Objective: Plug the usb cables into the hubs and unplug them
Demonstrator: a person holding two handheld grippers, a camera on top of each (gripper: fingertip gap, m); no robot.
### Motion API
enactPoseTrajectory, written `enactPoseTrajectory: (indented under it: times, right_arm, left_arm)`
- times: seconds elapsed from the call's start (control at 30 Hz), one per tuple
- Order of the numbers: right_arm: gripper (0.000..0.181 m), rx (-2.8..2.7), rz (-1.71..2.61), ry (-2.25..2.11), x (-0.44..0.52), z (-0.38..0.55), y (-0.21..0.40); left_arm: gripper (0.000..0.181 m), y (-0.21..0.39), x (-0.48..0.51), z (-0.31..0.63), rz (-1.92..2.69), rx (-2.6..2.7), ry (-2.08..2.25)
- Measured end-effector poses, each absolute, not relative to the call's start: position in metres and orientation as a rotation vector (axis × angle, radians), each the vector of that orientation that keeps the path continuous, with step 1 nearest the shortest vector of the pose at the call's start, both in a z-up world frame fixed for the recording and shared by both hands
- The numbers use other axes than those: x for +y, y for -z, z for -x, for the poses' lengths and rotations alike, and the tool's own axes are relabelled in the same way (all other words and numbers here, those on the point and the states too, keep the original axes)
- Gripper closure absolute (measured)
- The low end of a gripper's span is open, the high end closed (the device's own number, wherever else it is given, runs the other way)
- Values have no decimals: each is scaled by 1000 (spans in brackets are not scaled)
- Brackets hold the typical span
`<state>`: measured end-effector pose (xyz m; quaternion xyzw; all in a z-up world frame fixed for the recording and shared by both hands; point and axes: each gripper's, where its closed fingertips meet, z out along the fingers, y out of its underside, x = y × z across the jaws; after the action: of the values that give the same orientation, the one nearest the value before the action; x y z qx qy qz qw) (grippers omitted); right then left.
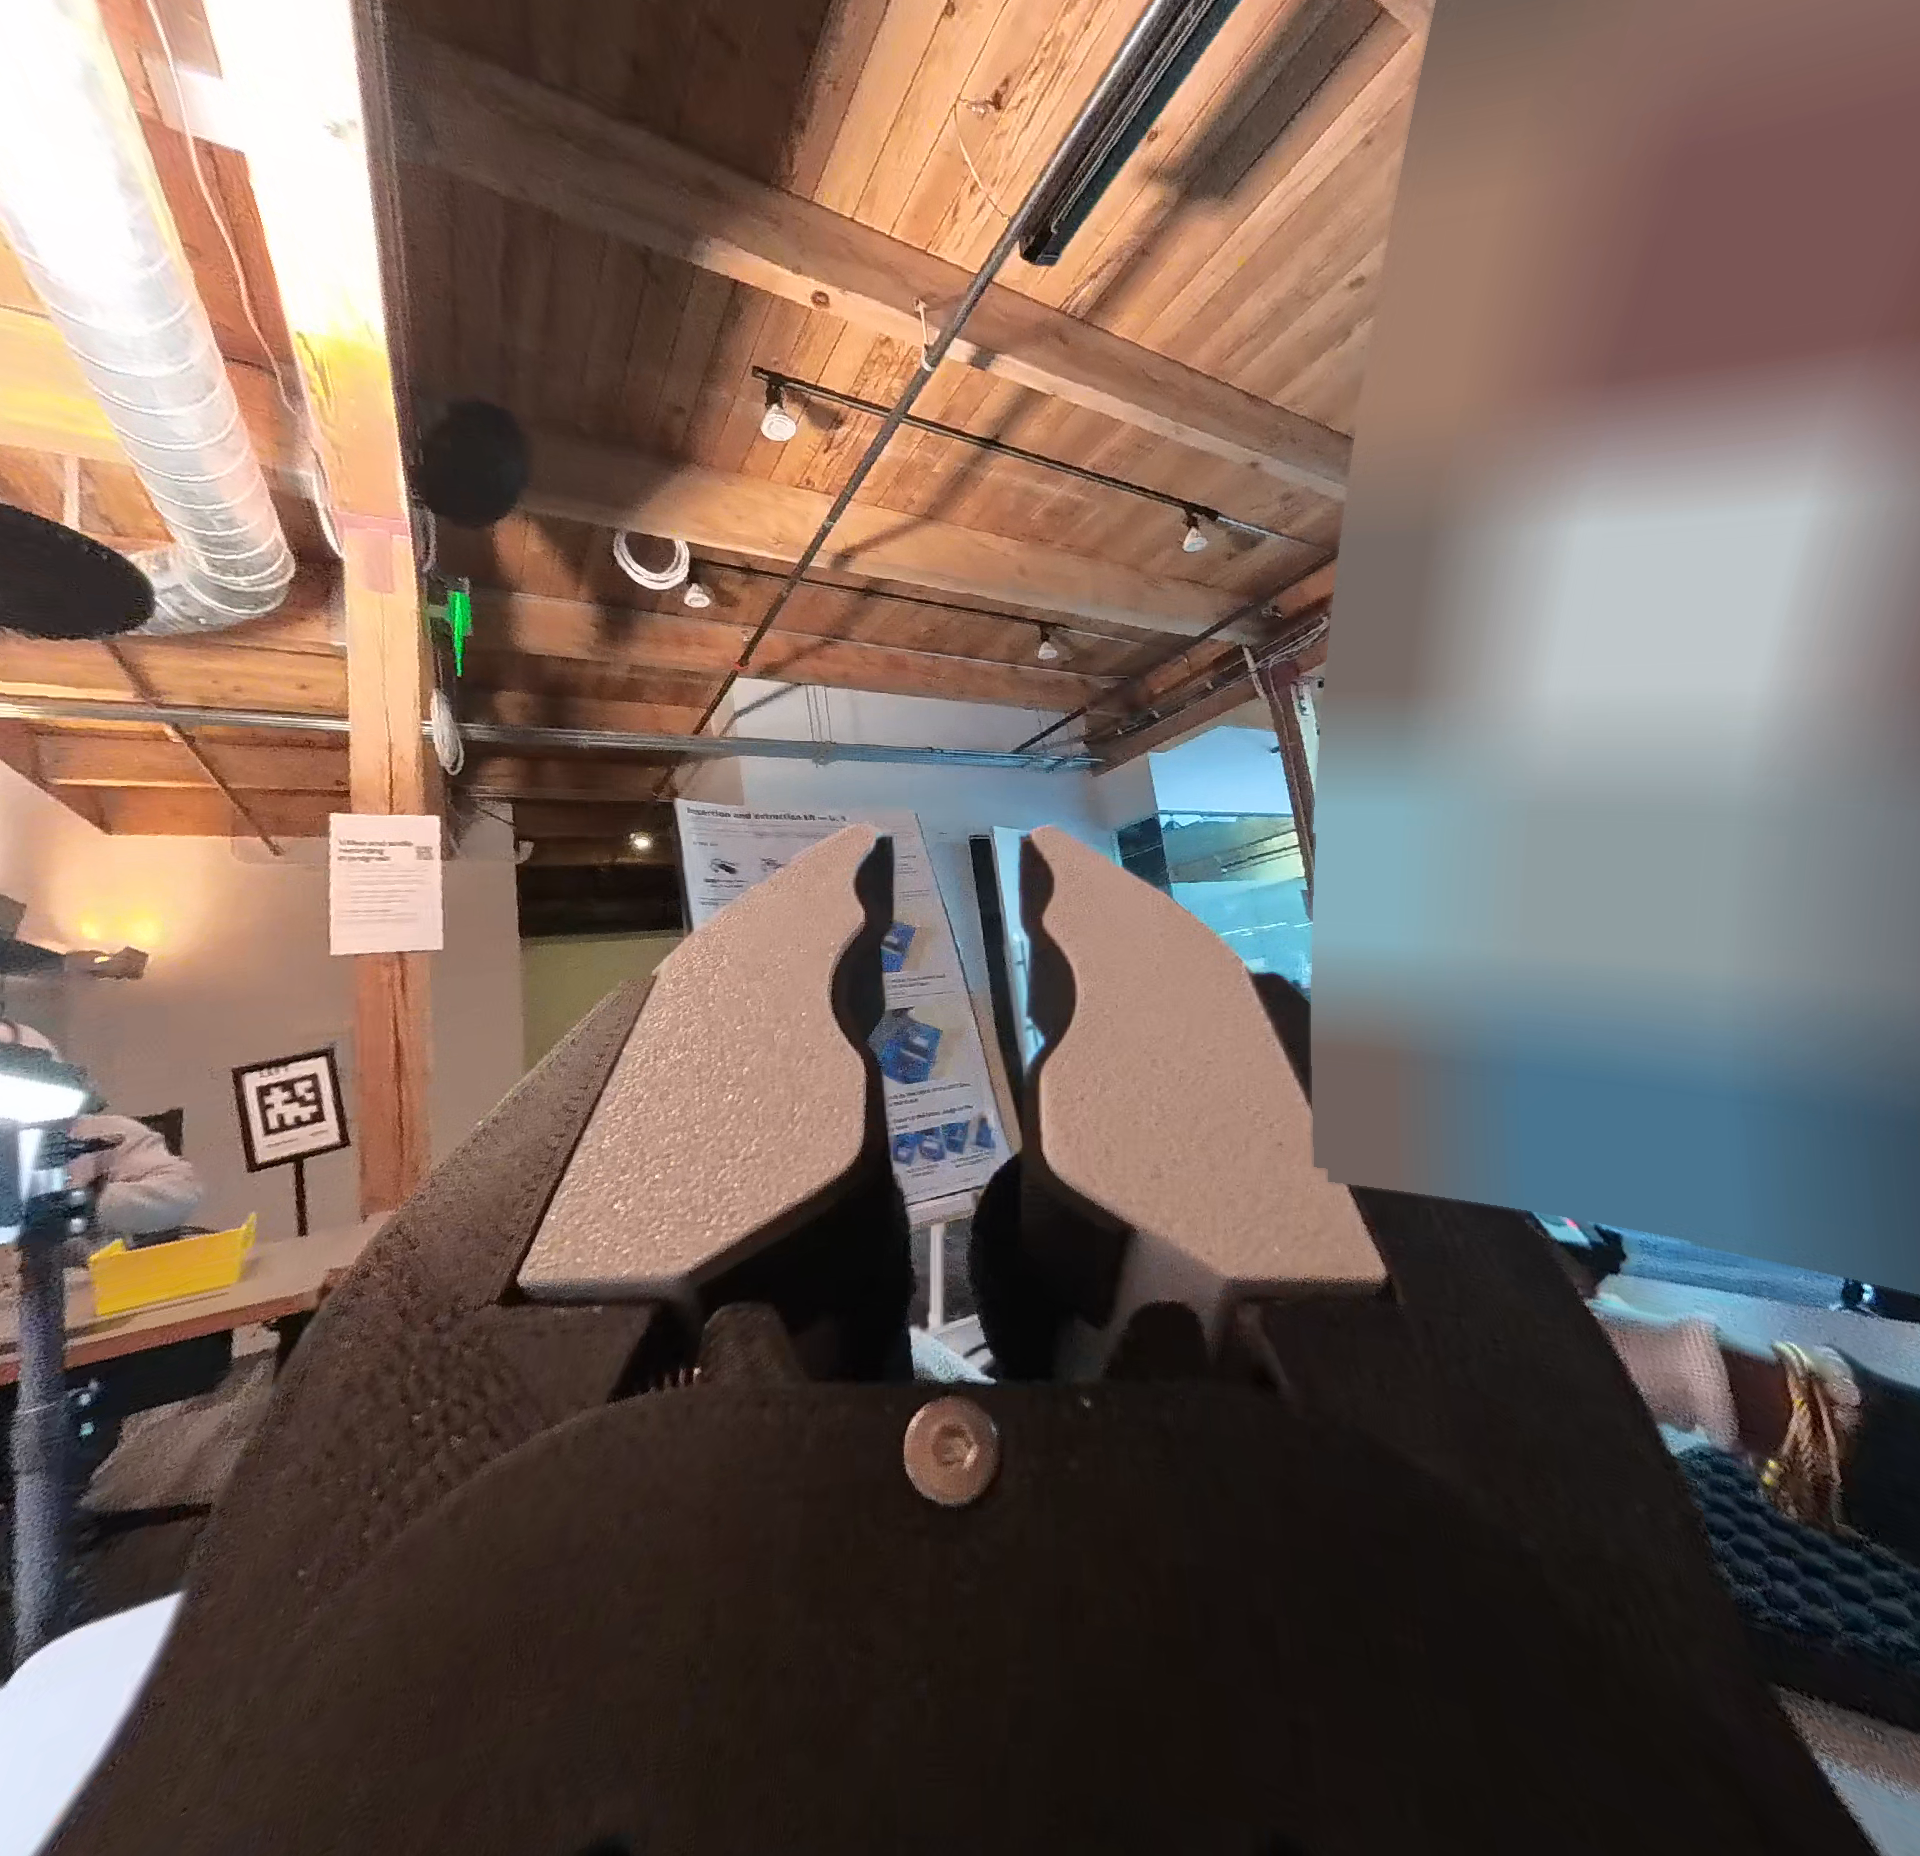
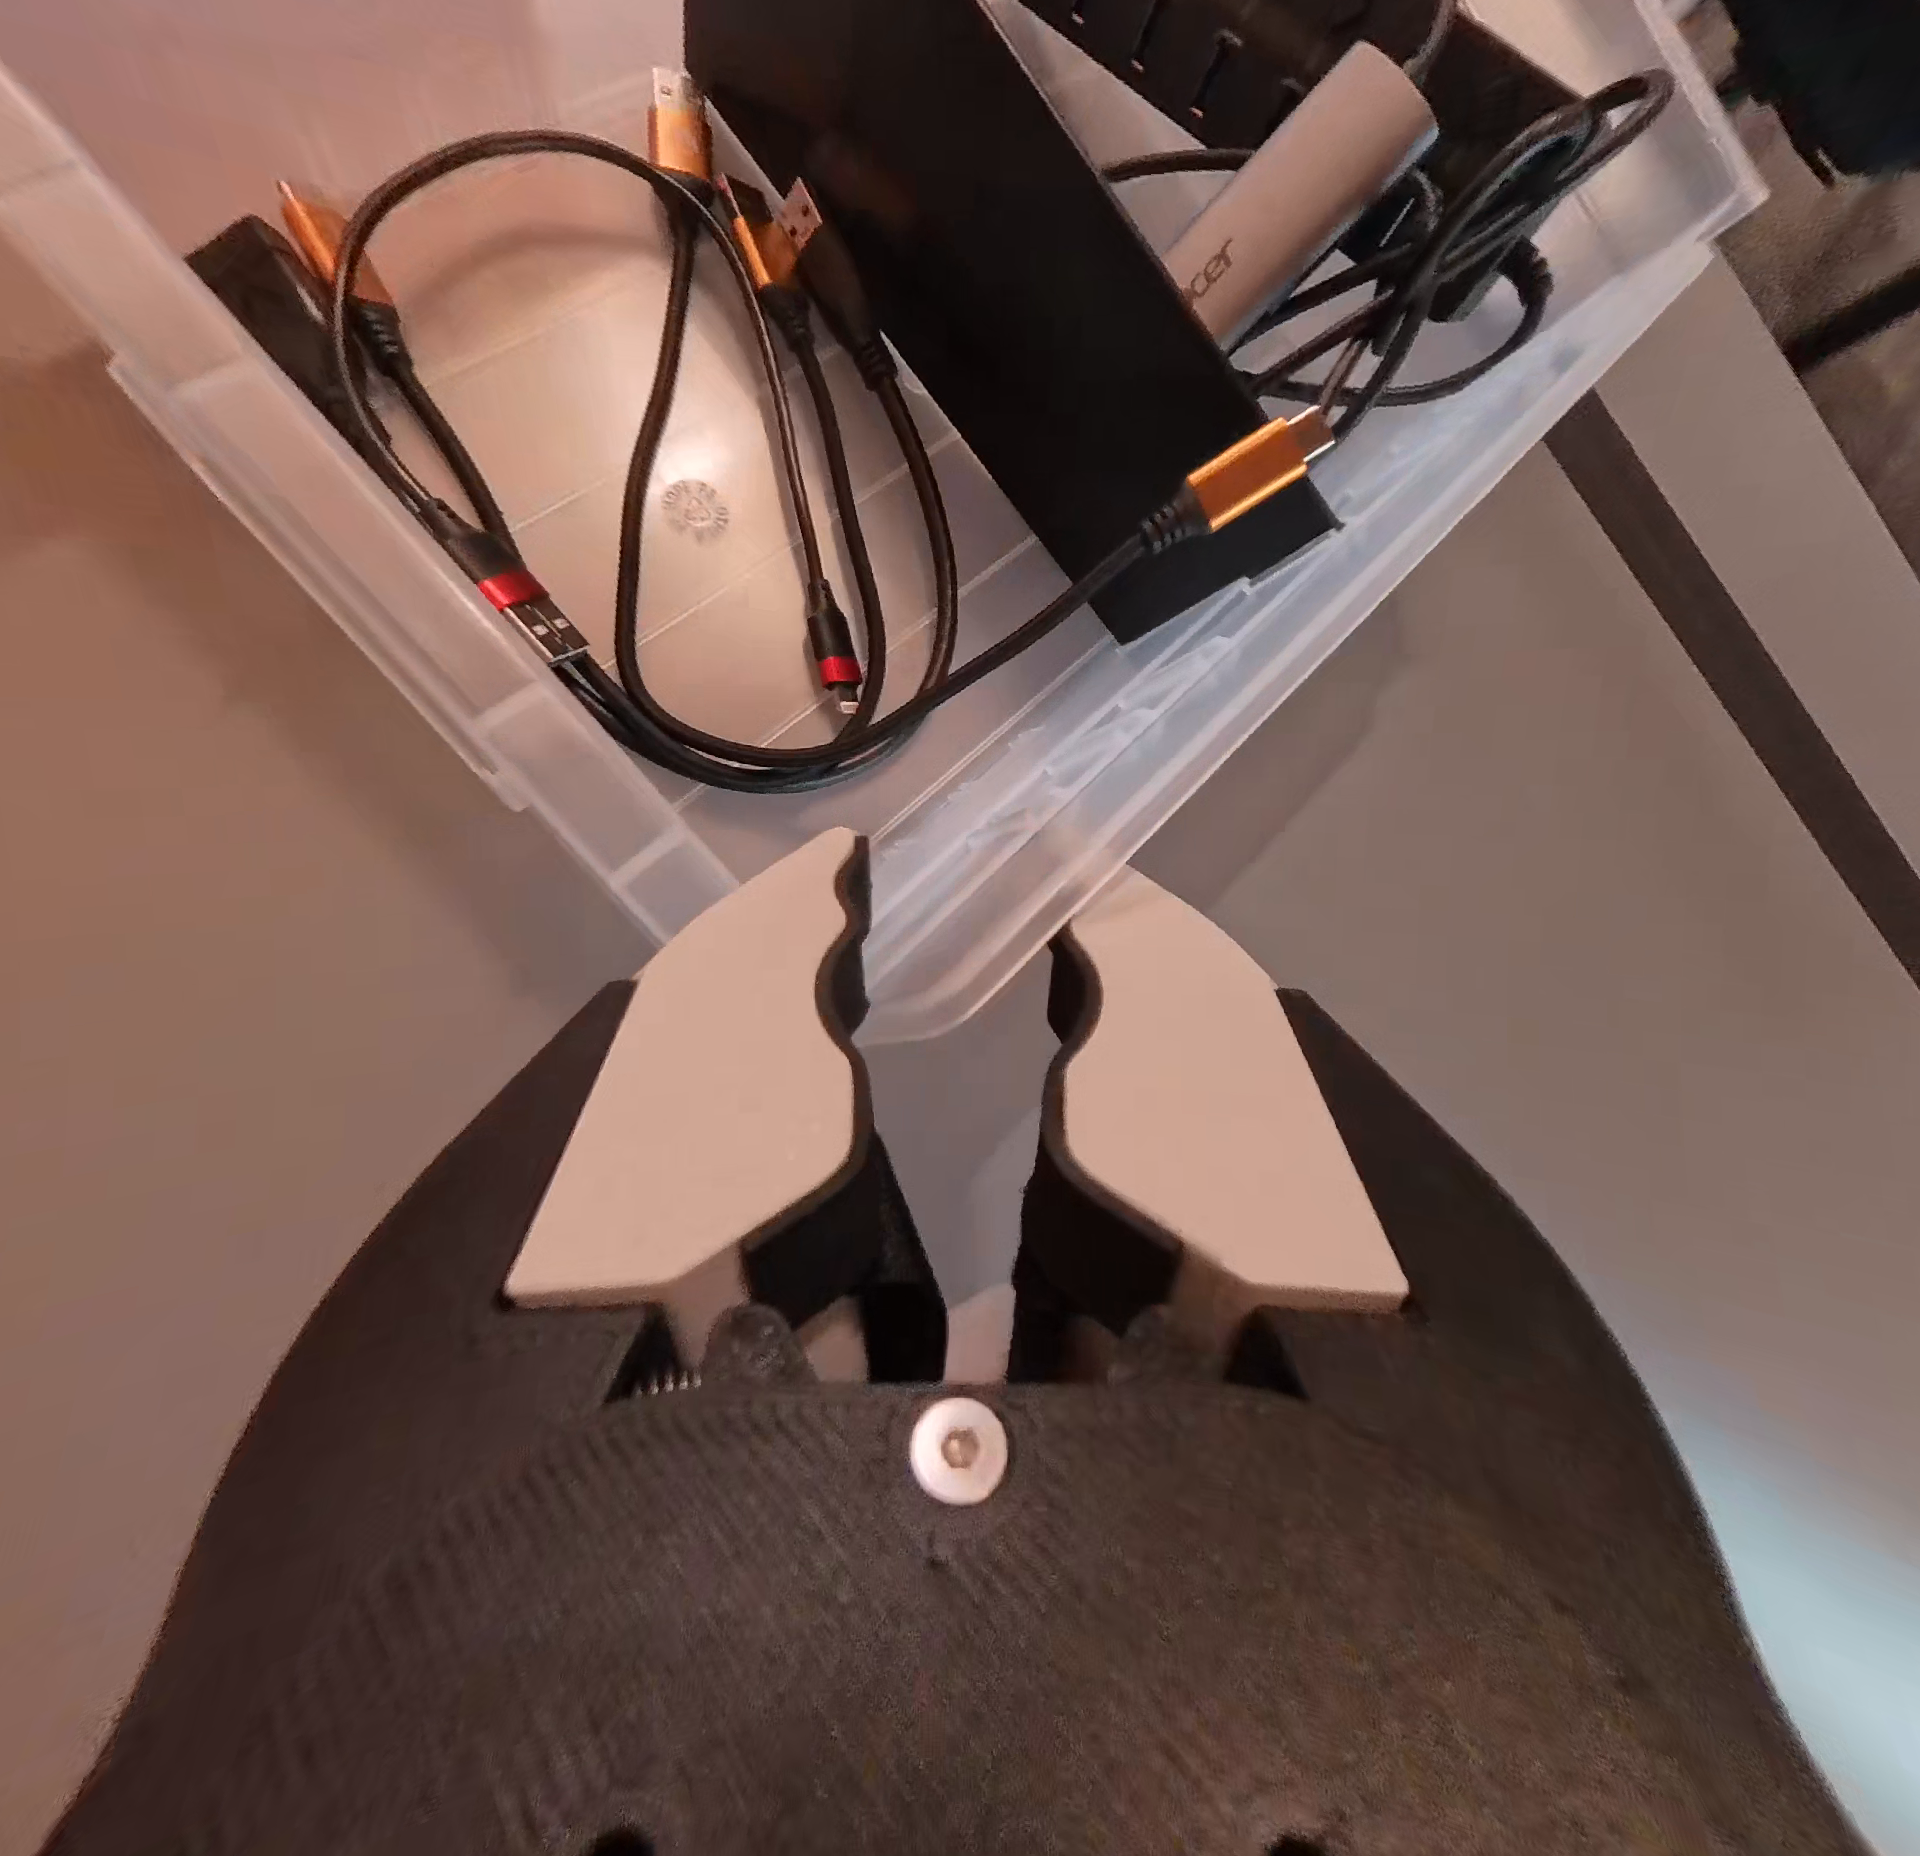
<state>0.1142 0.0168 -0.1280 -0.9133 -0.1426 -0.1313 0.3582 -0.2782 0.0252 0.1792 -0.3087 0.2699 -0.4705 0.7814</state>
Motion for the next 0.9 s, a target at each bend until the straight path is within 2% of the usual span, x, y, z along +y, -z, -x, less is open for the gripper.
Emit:
enactPoseTrajectory:
  times: [0.2, 0.43, 0.53, 0.67, 0.77, 0.8, 0.9]
  right_arm:
    - [143, -469, 2329, 224, 61, -46, 131]
    - [143, -501, 2263, 178, 116, -18, 130]
    - [140, -461, 2136, -5, 143, 1, 127]
    - [100, -491, 1915, -255, 148, 31, 124]
    - [77, -435, 1756, -191, 145, 23, 99]
    - [74, -416, 1680, -168, 144, 20, 86]
    - [74, -346, 1538, -143, 136, 11, 59]
  left_arm:
    - [159, -177, 27, 297, 657, 556, 966]
    - [159, -166, 27, 288, 705, 676, 949]
    - [159, -156, 26, 276, 748, 771, 899]
    - [156, -129, 50, 262, 911, 885, 730]
    - [143, -88, 89, 261, 1132, 981, 454]
    - [134, -68, 105, 264, 1219, 1026, 337]
    - [122, 5, 147, 281, 1496, 1207, 54]
